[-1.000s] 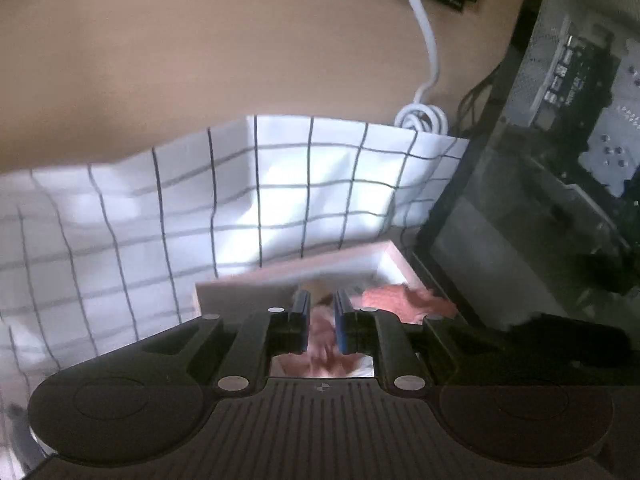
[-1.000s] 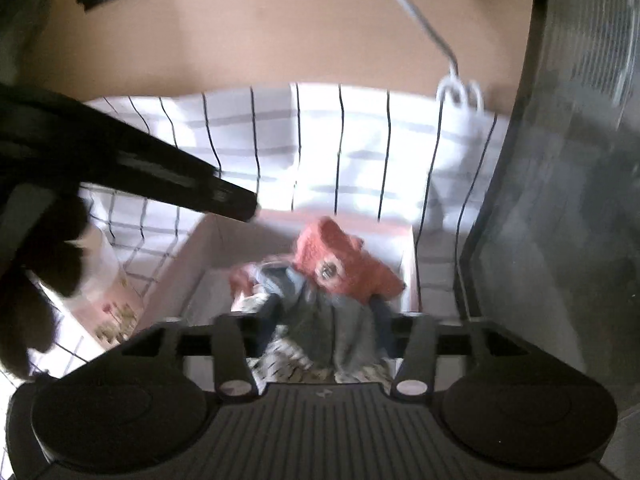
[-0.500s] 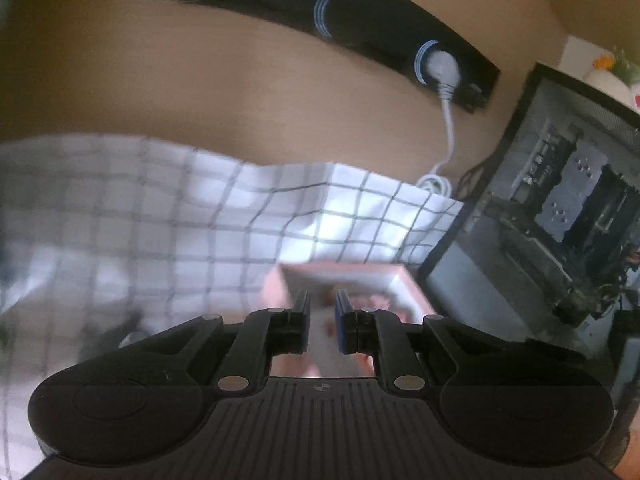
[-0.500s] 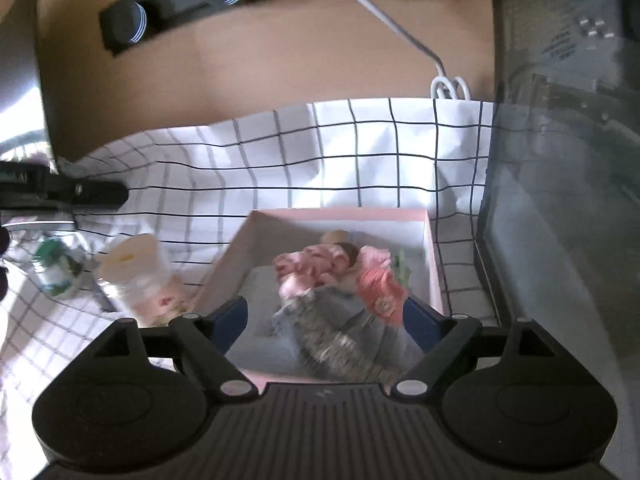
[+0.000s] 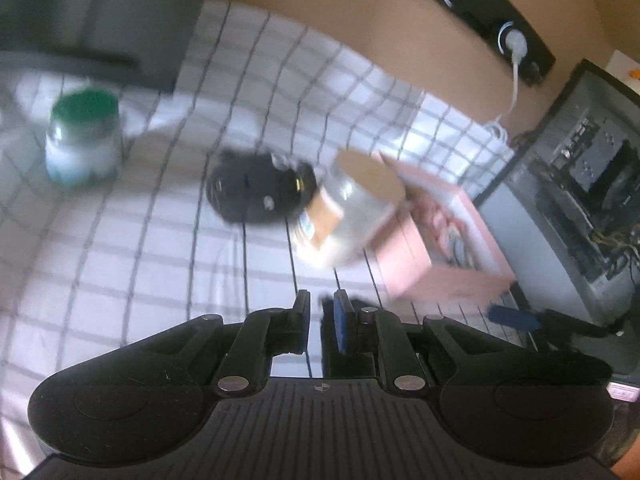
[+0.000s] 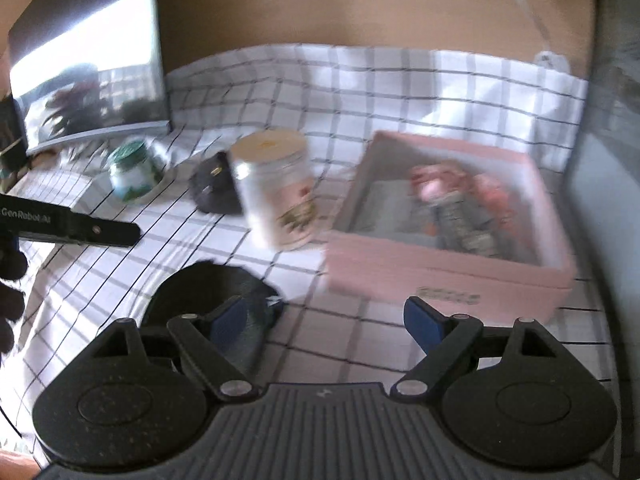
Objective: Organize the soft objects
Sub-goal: 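Grasp the black pouch with the left gripper while the right gripper grasps the black plush cat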
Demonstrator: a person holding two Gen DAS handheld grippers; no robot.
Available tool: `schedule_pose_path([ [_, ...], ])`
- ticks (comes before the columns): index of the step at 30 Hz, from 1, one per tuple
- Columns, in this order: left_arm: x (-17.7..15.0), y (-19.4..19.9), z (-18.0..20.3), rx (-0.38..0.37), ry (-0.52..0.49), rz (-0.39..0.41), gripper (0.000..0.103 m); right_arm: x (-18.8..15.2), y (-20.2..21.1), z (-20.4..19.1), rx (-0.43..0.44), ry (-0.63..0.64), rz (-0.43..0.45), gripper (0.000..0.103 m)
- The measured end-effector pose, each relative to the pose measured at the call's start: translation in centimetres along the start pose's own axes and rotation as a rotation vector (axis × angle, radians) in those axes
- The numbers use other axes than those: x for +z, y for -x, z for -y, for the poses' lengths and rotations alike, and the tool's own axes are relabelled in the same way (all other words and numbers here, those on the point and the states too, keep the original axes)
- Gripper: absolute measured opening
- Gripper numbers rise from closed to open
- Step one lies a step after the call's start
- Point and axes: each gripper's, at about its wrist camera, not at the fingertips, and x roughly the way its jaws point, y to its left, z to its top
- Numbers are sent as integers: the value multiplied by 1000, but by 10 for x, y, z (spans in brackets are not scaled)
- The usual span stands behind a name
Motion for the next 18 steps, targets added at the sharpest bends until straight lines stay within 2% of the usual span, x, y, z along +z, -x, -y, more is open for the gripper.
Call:
schedule_pose_path([
  [1, -4, -3, 2, -8, -8, -14, 14, -2, -6, -7, 7, 18, -11, 84],
  [3, -11, -6, 10, -16, -34, -29, 14, -7, -16, -20, -2, 62, -39, 64],
  [4, -14, -8, 13, -9, -51, -32, 14, -9, -22, -24, 3, 82, -60, 50],
  [5, -17, -10, 17, 6, -69, -36, 14, -13, -25, -27, 9, 97, -83, 45],
  [8, -25, -16, 24, 66, -133, -43, 16, -21, -32, -34, 10, 132, -109, 40],
  [10, -26, -16, 26, 63, -136, -26, 16, -24, -31, -36, 16, 134, -102, 40],
  [14, -25, -21, 23, -62, -58, -70, 17, -29, -31, -33, 19, 123, -112, 39],
  [15, -26, -23, 24, -58, -69, -75, 19, -29, -31, -31, 22, 117, -112, 39],
  [17, -29, -29, 30, 20, -125, -86, 27, -30, -31, -29, 33, 109, -107, 39],
  [18, -32, -31, 33, 54, -154, -85, 35, -30, -30, -29, 40, 111, -104, 39],
])
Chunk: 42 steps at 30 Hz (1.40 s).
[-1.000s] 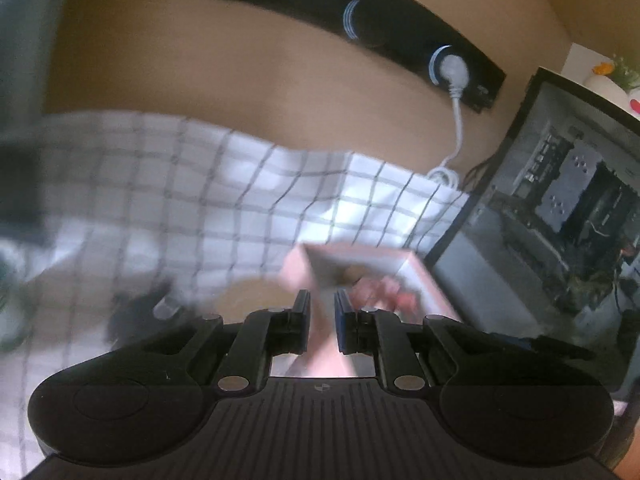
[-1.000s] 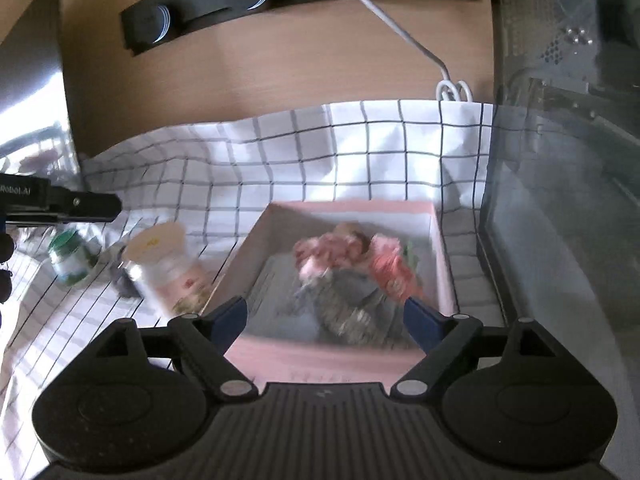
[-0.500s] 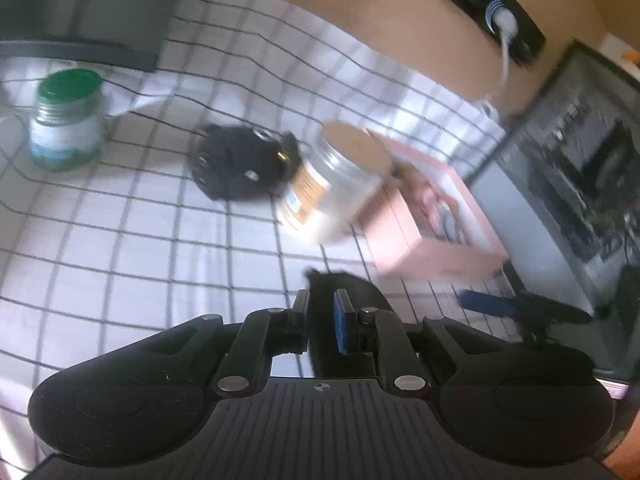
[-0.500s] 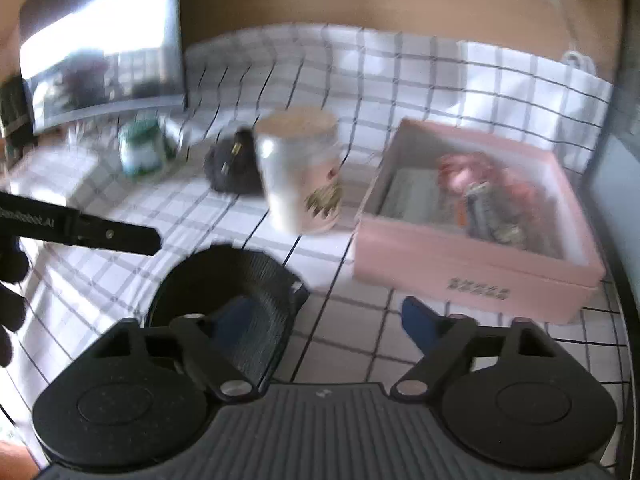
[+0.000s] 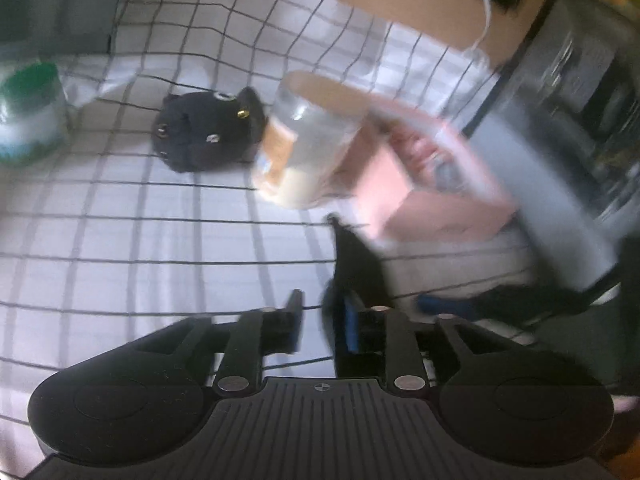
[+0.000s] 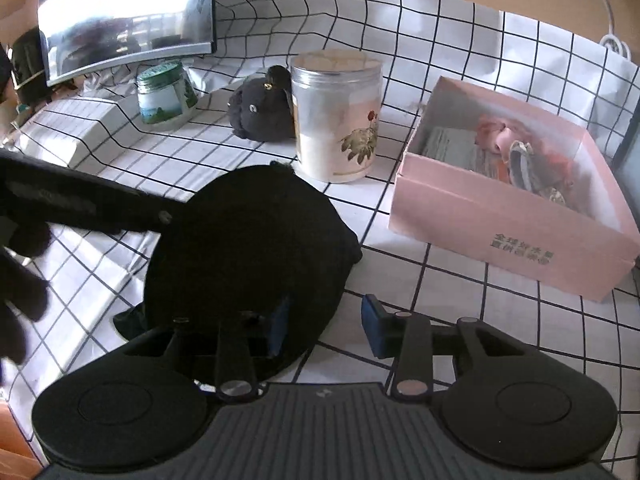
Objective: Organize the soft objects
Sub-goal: 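Grasp the black pouch with the left gripper while the right gripper grasps the black plush cat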
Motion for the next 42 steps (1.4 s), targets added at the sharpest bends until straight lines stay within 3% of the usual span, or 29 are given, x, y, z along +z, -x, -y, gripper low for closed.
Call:
schedule_pose_path([
  [1, -1, -1, 2, 11, -17, 3, 38, 0, 1, -1, -3, 10, 1, 39],
  [5, -1, -10, 6, -95, -29, -60, 37, -2, -1, -5, -11, 34, 8, 39],
  [9, -2, -29, 7, -58, -25, -113, 39, -1, -2, -3, 3, 29, 7, 40],
  [22, 8, -45, -3, -135, 93, -138, 27, -3, -3, 0, 20, 25, 11, 40],
  [29, 2, -31, -14, -143, 147, -99, 26, 6, 1, 0, 44, 36, -12, 42],
  [32, 0, -11, -31, -115, 181, -51, 26, 17, 9, -1, 64, 54, -7, 57],
  [35, -1, 17, -57, -68, 237, 18, 26, 40, 18, -9, 78, 96, 17, 63],
  [42, 4, 84, -123, 159, 329, 186, 26, 135, 20, -41, 157, 203, 19, 73],
])
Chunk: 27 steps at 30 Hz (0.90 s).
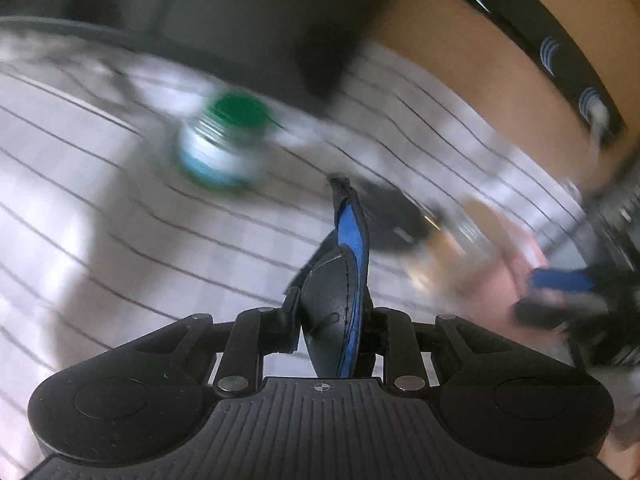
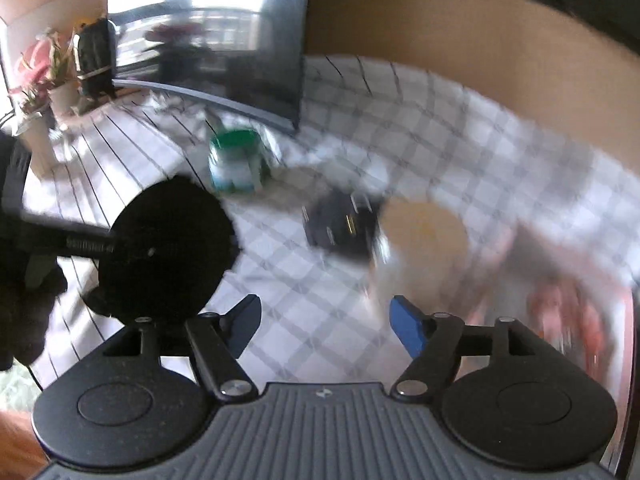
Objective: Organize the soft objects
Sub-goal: 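Grasp the black pouch with the left gripper while the right gripper grasps the black plush cat, then carry the black pouch and plush cat over the pink box with both grippers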
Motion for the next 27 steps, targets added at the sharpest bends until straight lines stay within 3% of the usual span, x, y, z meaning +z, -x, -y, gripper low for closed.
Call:
schedule_pose_path([
  [2, 15, 10, -16, 69, 14, 49, 26, 37, -7, 4, 45, -7, -26, 86],
  [6, 36, 22, -42, 130, 53, 113, 26, 113, -57, 16, 144, -51, -197, 97],
  [9, 44, 27, -52, 132, 61, 146, 26, 139, -115, 9, 57, 17, -333, 97],
  [15, 39, 29, -71, 122, 77, 149, 26, 124, -206, -3, -119, 143, -571, 97],
  [18, 38, 23, -78, 124, 95, 135, 26, 117, -228, -2, -136, 119, -652, 95],
  [19, 39, 24, -84, 120, 95, 132, 26, 115, -230, -3, -136, 123, -664, 85],
  [21, 42, 25, -84, 107, 89, 141, 26, 116, -226, -7, -125, 161, -648, 82],
  [27, 82, 28, -56, 74, -27, 213, 26, 152, -157, -1, -39, 138, -431, 81],
])
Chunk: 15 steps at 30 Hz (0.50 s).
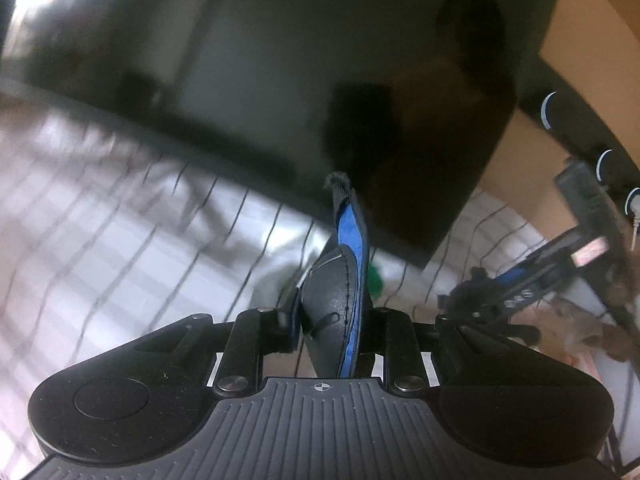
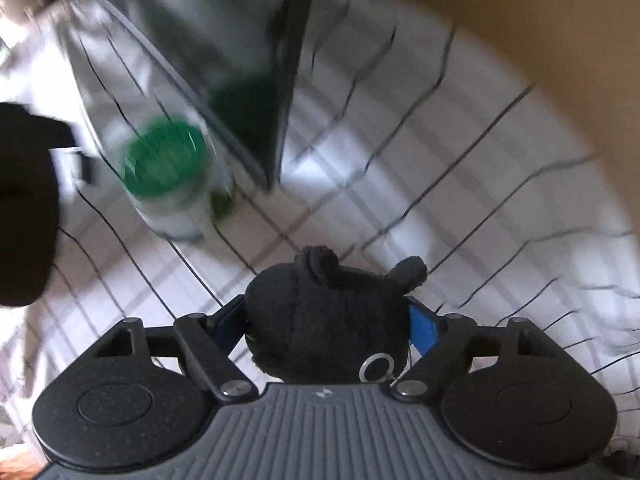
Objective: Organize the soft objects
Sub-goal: 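Carry the black pouch and plush cat over the pink box with both grippers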
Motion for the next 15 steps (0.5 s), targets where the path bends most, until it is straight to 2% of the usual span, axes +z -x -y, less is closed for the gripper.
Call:
schedule_pose_path([
  [7, 52, -14, 47, -13, -144, 83, 26, -8, 80, 35, 16, -117, 202, 81],
  [11, 62, -17, 81, -31, -212, 99, 26, -28, 118, 58, 25, -191, 313, 81],
  [15, 67, -20, 116, -49, -276, 100, 26, -60, 157, 82, -10, -239, 422, 81],
])
